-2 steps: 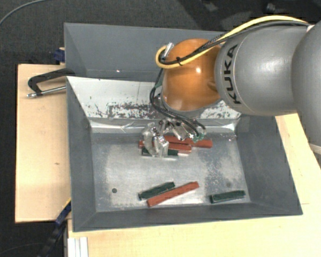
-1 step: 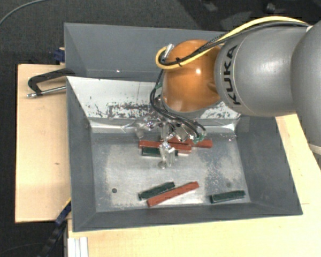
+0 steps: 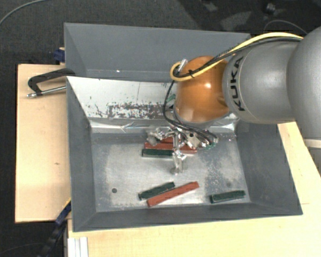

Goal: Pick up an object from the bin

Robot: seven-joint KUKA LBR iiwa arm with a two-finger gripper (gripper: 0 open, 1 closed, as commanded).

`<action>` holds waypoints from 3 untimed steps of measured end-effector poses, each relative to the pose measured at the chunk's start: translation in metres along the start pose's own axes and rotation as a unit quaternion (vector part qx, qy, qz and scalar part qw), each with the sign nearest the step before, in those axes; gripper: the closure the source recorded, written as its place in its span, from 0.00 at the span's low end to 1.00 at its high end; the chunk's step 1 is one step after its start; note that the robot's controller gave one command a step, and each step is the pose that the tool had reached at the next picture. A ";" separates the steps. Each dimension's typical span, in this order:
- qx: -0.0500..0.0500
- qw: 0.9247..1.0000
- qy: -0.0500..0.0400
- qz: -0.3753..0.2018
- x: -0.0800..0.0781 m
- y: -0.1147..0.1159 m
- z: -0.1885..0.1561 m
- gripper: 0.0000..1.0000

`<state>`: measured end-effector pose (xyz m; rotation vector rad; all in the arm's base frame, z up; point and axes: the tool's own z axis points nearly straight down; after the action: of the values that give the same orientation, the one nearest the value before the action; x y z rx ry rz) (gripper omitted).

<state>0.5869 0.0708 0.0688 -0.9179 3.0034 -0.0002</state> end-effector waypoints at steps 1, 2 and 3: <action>0.000 1.000 -0.003 -0.001 -0.004 0.002 -0.006 1.00; 0.004 0.999 -0.006 -0.032 0.023 -0.033 -0.136 1.00; 0.001 0.999 -0.003 -0.033 0.023 -0.030 -0.131 0.00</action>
Offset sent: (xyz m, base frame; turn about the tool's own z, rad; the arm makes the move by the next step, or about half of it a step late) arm 0.0000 0.0000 0.0000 0.0000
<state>0.5844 0.0325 0.1994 -1.0140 2.9668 0.0004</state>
